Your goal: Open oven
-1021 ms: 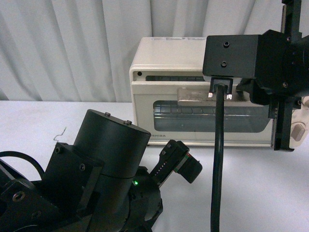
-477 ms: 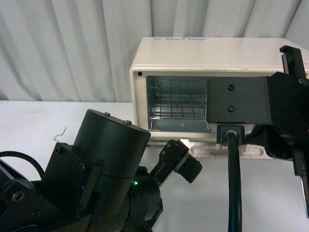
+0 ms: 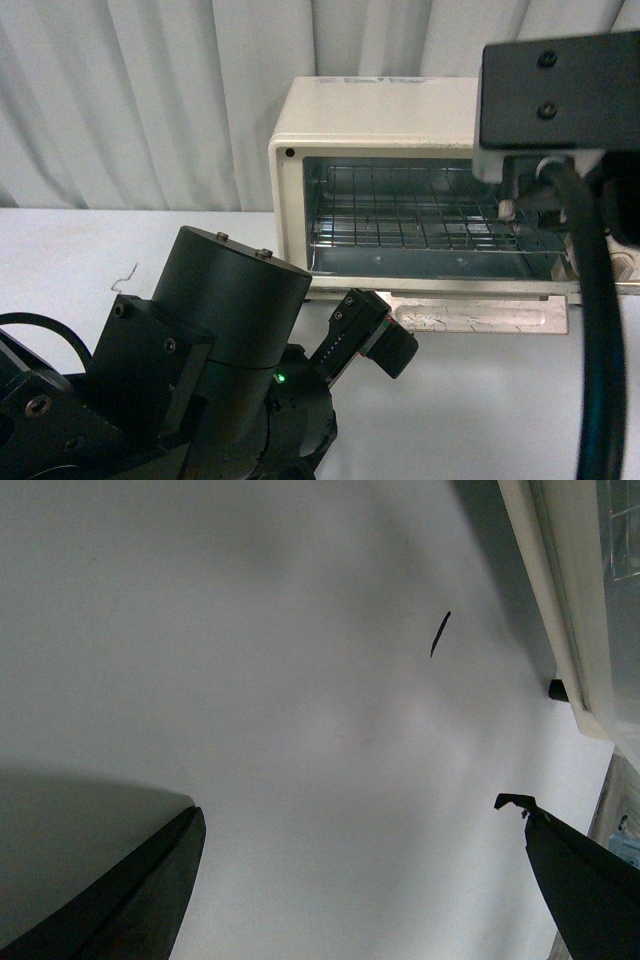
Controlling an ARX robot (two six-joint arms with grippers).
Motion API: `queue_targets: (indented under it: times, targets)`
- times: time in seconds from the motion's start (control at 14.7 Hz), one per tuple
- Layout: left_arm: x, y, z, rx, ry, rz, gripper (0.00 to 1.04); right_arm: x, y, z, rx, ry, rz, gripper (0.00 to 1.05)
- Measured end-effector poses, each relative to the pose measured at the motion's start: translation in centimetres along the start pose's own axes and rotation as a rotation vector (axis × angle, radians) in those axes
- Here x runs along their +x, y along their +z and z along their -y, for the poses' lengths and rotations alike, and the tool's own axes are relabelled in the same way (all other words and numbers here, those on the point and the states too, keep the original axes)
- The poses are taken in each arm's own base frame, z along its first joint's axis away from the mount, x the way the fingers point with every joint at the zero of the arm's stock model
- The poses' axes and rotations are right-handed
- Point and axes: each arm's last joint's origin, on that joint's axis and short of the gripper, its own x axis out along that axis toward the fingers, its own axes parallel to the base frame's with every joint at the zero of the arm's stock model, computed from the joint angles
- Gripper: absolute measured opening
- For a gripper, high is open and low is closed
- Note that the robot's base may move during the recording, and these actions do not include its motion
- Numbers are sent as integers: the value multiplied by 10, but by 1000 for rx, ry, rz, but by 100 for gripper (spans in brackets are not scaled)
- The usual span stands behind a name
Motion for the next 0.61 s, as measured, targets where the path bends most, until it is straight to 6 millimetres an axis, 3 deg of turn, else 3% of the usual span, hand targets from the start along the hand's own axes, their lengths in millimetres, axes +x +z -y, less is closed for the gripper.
queue_targets:
  times: [0.14,0.34,0.61]
  targets:
    - [0,0,0,0,0,0,98,-19,3,14,-13,-62,31,5]
    - [0,0,0,0,0,0,98,-48,10,32,-49,-207,99,38]
    - [0,0,0,0,1,1,98,-48,10,32,-56,-204,100,83]
